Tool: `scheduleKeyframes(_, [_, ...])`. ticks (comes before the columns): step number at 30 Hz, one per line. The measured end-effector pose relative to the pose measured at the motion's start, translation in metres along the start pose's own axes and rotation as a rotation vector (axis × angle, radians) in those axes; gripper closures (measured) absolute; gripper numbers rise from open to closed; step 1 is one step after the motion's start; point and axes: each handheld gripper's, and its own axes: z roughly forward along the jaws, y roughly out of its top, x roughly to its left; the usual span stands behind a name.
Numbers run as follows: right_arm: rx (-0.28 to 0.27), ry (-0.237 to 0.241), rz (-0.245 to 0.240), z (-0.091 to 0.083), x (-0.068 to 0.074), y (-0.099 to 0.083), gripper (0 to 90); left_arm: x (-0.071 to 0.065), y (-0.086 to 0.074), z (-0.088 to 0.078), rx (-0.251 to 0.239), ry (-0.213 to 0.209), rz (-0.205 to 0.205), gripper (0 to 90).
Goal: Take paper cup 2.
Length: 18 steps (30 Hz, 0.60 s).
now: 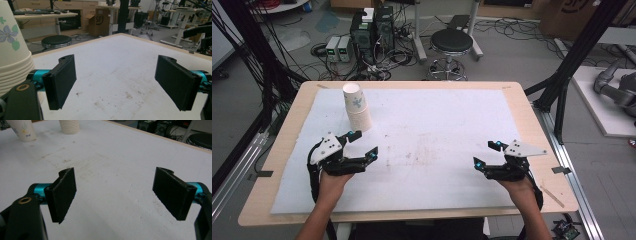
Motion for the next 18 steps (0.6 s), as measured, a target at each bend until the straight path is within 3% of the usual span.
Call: scheduleKeyframes(18, [0.002,0.017,-0.003,0.0006,0.0006,0.0006,19.5,-0.0020,0.0000,-0.0037,0.013,0.021,-0.012,16.9])
